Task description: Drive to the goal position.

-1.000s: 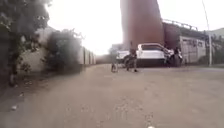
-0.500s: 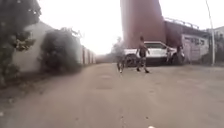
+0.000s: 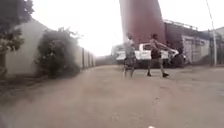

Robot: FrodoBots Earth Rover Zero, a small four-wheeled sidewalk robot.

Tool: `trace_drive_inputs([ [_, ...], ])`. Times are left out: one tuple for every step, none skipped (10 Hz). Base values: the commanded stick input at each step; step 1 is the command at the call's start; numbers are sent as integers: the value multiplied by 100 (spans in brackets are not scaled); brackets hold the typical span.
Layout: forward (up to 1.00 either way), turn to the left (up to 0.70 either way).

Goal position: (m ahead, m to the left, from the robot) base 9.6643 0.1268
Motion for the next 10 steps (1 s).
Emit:
trace_drive_inputs([
  [50, 1],
  [50, 1],
  [50, 1],
  [50, 1],
  [50, 1],
  [50, 1],
  [50, 1],
  [50, 1],
  [50, 1],
  [50, 1],
])
